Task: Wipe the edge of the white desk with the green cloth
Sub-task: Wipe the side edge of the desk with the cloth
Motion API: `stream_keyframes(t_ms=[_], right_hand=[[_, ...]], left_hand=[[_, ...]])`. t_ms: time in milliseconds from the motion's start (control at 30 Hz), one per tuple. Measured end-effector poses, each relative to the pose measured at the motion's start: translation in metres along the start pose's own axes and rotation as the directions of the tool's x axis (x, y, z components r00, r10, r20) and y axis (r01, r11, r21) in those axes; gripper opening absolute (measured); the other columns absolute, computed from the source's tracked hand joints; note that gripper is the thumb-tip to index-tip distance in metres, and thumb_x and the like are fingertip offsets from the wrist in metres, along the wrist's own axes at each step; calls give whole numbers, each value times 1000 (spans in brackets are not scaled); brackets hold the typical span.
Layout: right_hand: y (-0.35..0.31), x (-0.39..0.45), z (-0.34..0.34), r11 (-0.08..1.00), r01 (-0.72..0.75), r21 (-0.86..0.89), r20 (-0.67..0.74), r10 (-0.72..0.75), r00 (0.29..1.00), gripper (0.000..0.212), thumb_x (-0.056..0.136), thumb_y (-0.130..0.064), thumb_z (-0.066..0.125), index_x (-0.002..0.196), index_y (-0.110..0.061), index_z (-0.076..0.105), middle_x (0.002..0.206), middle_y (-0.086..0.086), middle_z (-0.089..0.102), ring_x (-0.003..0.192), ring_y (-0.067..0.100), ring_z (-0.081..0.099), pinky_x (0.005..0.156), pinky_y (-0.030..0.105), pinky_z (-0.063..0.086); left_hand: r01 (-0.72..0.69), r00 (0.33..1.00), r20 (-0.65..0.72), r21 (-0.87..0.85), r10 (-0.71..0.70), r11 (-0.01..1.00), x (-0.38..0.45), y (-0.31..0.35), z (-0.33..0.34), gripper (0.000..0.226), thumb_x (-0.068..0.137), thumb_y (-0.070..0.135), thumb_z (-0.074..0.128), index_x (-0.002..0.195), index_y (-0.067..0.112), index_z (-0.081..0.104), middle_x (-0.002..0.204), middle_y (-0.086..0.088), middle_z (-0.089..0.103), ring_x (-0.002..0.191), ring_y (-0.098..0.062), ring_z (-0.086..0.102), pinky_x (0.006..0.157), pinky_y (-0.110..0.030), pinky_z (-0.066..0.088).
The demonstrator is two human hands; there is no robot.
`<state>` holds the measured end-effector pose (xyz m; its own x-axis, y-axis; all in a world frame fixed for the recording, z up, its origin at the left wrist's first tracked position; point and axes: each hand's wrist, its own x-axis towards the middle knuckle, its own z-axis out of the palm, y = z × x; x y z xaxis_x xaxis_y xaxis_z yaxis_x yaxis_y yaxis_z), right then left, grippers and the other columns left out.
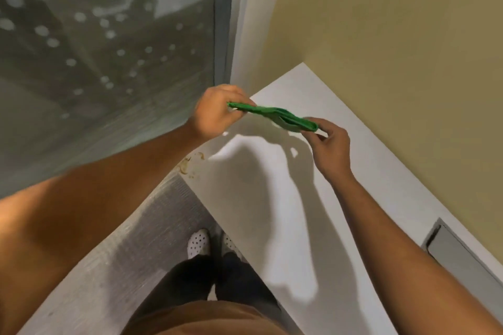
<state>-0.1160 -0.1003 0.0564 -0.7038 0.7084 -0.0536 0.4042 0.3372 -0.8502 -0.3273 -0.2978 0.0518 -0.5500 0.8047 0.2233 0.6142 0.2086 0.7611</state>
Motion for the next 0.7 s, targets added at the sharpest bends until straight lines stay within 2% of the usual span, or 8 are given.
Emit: stream_keyframes(t_ms=[133, 233, 300, 367, 433, 533, 633, 700], right_hand=[[52, -24, 38, 947, 207, -247, 136, -177, 975, 23, 89, -7, 78, 109, -17, 81, 112, 3, 80, 107, 22, 71, 96, 26, 50], [82, -50, 69, 829, 357, -431, 335, -221, 916, 22, 79, -5, 81, 97, -17, 83, 97, 6, 81, 91, 32, 72, 85, 34, 55], [92, -67, 84, 793, 418, -444, 438, -215, 873, 19, 76, -7, 78, 92, -16, 84, 89, 5, 80, 84, 32, 73, 79, 40, 57], [94, -80, 94, 751, 494, -438, 541, -218, 812, 18, 79, -12, 74, 94, -16, 84, 89, 4, 80, 85, 31, 72, 81, 41, 55], [90, -82, 98, 693, 568, -445, 592, -248, 767, 16, 87, -25, 68, 88, -17, 82, 83, 2, 77, 82, 30, 69, 81, 43, 53], [78, -66, 107, 681, 577, -450, 556, -292, 778, 38, 96, -32, 49, 74, -11, 71, 75, 7, 68, 75, 32, 61, 76, 44, 50], [68, -43, 135, 721, 470, -508, 478, -218, 851, 42, 100, -33, 44, 112, -2, 69, 116, 20, 67, 110, 39, 61, 96, 47, 48], [65, -36, 162, 722, 342, -601, 436, -63, 898, 65, 105, -50, 42, 151, -3, 44, 157, 25, 43, 147, 46, 38, 121, 59, 32]], left_hand=[[-87, 988, 143, 197, 60, 977, -41, -41, 14, 31, 76, -11, 71, 97, 7, 86, 103, -12, 83, 110, -36, 75, 99, -46, 52], [72, 924, 303, 466, -235, 882, -75, -71, 30, 38, 87, -3, 67, 107, 22, 85, 119, -2, 80, 138, -33, 58, 116, -47, 33], [120, 859, 343, 588, -380, 800, -95, -83, 36, 37, 97, 9, 62, 119, 32, 81, 137, 10, 71, 153, -26, 38, 128, -51, 13], [93, 854, 338, 647, -395, 756, -113, -89, 40, 38, 100, 11, 58, 122, 34, 79, 144, 12, 66, 157, -27, 30, 129, -57, 5], [67, 892, 282, 691, -353, 719, -129, -85, 44, 37, 97, 7, 61, 117, 30, 82, 148, 3, 64, 155, -34, 34, 127, -65, 10], [157, 944, 87, 728, -317, 667, -154, -69, 53, 35, 90, -1, 69, 116, 20, 81, 150, -13, 61, 148, -41, 45, 122, -72, 23], [201, 965, -6, 659, -262, 725, -194, -45, 85, 35, 86, 5, 72, 120, 11, 76, 137, -18, 64, 135, -37, 56, 119, -65, 37], [202, 968, 1, 582, -249, 788, -223, -28, 119, 39, 84, 9, 72, 123, 7, 72, 132, -17, 65, 128, -35, 59, 118, -57, 41]])
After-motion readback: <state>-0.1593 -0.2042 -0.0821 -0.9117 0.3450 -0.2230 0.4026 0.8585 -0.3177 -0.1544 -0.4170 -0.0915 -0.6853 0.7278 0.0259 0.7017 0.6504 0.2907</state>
